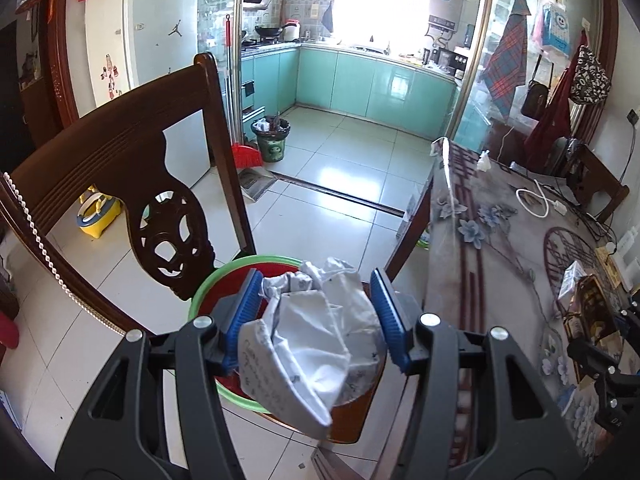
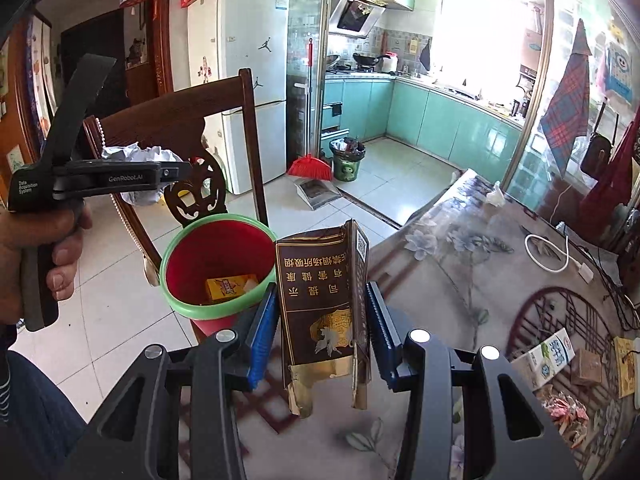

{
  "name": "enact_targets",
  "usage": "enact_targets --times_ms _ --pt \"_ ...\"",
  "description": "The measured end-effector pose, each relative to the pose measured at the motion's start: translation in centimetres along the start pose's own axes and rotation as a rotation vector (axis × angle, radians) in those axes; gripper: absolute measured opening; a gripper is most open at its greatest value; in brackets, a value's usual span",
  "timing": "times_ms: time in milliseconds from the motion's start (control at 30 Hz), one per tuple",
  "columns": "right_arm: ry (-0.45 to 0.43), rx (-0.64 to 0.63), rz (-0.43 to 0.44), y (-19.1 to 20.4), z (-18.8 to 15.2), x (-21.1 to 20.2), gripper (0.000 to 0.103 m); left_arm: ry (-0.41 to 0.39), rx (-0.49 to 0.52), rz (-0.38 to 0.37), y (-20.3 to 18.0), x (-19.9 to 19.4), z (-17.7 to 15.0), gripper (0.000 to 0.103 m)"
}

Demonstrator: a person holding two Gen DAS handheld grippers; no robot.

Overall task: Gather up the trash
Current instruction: 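Carry the white paper over the red bin and open the left tool while the right tool carries the box, then open the right tool over the red bin to drop the cigarette box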

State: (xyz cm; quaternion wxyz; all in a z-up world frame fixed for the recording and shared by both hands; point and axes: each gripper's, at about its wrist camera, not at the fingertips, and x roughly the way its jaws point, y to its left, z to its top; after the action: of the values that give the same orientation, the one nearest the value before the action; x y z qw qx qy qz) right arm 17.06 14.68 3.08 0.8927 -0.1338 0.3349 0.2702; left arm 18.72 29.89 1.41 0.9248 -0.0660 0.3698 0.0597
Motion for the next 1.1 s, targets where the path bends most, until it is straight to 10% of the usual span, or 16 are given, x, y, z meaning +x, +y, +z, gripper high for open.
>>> enact_targets --times_ms 367,467,567,1100 --pt "0.013 -0.040 0.038 3.1 3.0 4.5 0.042 0.124 -0.032 0.047 3.6 5.7 -1.0 0.057" --pt "0.022 -0.034 0.045 3.3 3.2 5.5 0.042 0.134 -0.066 0.029 4.4 6.2 -0.9 0.075" --pt "0.034 -0.034 0.053 3.6 3.2 6.4 0.042 0.100 -0.106 0.037 5.2 5.6 -0.5 0.093" --pt "0.076 -0.076 0.161 9.5 5.8 12.7 0.042 -0.180 -0.329 0.243 11.7 -2.0 2.3 0.098"
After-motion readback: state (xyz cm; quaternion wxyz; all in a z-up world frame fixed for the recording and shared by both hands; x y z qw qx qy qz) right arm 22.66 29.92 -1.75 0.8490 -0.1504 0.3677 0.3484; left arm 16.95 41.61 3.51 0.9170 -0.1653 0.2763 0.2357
